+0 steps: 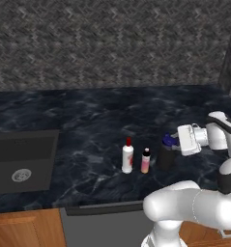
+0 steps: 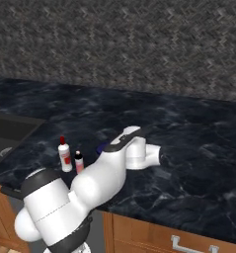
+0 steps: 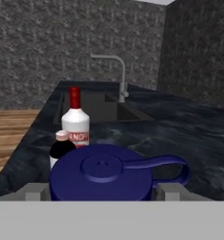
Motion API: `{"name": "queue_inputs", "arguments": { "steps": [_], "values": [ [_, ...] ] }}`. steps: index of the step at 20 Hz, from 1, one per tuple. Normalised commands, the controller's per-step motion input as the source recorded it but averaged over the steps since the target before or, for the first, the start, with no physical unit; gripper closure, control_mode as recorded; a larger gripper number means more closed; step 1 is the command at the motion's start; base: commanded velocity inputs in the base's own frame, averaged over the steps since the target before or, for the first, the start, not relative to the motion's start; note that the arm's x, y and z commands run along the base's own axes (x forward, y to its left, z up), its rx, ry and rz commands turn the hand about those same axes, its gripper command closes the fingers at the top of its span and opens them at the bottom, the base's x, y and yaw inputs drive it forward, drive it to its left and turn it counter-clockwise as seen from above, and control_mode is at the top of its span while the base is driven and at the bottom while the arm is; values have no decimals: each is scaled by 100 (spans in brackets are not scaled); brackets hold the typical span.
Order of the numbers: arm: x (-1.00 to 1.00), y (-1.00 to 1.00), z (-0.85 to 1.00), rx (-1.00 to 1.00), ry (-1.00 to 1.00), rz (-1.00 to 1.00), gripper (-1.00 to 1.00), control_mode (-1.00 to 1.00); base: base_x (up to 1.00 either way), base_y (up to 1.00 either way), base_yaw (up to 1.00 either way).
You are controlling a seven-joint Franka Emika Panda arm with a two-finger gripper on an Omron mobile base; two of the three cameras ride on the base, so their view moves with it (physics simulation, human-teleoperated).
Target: Move the drinks to the dining counter.
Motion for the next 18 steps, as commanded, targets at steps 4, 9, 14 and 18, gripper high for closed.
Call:
{"name": "queue_inputs", "arguments": {
  "steps": [4, 9, 14, 18],
  "values": [
    [0, 37, -39, -1, -5, 0, -100, -100, 0, 0, 0],
    [-16, 32, -16, 0, -10, 0, -100, -100, 0, 0, 0],
    [-38, 8, 0, 0, -10, -1, -100, -100, 0, 0, 0],
    [-50, 0, 3, 0, -9, -2, -100, -100, 0, 0, 0]
  ]
}}
